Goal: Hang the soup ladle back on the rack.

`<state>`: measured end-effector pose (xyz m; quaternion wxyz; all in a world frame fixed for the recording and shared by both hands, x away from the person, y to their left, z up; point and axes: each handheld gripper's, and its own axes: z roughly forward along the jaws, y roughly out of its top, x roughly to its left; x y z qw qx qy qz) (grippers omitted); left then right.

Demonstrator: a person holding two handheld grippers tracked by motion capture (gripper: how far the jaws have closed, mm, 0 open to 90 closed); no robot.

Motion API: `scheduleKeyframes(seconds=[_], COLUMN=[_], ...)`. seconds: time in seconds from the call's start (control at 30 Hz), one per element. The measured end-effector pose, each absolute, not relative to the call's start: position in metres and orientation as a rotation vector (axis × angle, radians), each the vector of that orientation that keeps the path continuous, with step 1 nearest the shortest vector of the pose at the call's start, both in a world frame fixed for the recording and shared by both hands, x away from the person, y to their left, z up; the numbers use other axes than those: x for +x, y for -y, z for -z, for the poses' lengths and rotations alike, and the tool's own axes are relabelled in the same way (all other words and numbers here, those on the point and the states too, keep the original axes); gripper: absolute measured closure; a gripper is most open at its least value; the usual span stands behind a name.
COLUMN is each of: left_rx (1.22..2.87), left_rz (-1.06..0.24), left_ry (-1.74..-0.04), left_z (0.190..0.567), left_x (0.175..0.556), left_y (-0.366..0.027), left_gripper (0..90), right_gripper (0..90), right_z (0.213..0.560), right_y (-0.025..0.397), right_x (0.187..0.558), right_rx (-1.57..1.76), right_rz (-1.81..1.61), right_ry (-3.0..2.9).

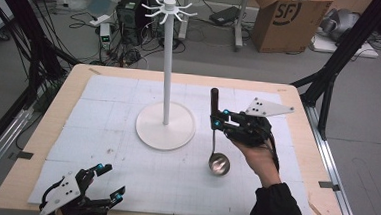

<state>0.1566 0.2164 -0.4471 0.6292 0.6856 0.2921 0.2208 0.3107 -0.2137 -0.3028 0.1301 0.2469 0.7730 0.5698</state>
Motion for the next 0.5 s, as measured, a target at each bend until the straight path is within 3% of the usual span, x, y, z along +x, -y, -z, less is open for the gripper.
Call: scheduleKeyframes(seconds=[0.5], left_rx=[1.559], left_rz=[-0.509], left_ry=[-0.677], left_z=[0.446], left_x=[0.156], left_y=[-0.22], left_gripper=[22.2], right_gripper=[74.2], right_z=[0.257], right_y=[0.196], right_x=[0.332], right_rx=[0.681], right_rz=[-1.77], right_ry=[-2.21])
